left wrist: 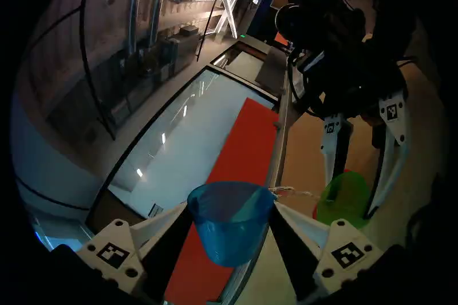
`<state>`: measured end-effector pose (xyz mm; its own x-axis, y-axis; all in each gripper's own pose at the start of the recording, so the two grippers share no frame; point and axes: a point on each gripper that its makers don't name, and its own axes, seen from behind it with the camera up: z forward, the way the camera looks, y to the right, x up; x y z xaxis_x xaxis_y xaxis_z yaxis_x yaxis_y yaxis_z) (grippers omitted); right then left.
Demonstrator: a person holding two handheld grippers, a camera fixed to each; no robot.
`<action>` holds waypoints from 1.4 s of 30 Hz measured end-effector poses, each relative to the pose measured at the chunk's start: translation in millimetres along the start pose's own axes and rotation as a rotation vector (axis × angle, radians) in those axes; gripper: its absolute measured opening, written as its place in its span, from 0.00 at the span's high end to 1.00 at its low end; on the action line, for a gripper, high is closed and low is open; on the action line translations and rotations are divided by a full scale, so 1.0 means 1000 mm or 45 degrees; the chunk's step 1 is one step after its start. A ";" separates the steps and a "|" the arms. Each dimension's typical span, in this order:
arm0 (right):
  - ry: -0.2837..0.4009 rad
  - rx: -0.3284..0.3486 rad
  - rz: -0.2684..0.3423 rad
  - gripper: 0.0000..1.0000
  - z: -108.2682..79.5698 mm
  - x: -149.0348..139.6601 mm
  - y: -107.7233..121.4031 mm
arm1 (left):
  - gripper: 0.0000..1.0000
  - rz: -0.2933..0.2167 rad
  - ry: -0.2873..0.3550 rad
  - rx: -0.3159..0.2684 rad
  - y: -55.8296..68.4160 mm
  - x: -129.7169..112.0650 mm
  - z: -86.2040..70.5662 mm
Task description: Pour water
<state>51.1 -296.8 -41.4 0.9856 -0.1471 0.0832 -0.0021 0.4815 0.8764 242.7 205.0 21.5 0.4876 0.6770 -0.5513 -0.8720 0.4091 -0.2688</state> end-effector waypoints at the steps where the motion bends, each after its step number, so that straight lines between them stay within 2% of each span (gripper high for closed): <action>1: -0.001 -0.001 -0.001 0.10 0.000 0.000 0.000 | 0.14 0.006 0.001 0.001 0.000 0.000 0.000; 42: 0.004 -0.006 -0.018 0.10 0.000 0.004 0.000 | 0.14 0.203 0.011 0.024 -0.008 0.009 -0.004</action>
<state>55.2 -297.7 -40.5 0.9861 -0.1512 0.0695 0.0124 0.4836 0.8752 253.7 205.4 15.6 0.3429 0.7289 -0.5926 -0.9372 0.3084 -0.1630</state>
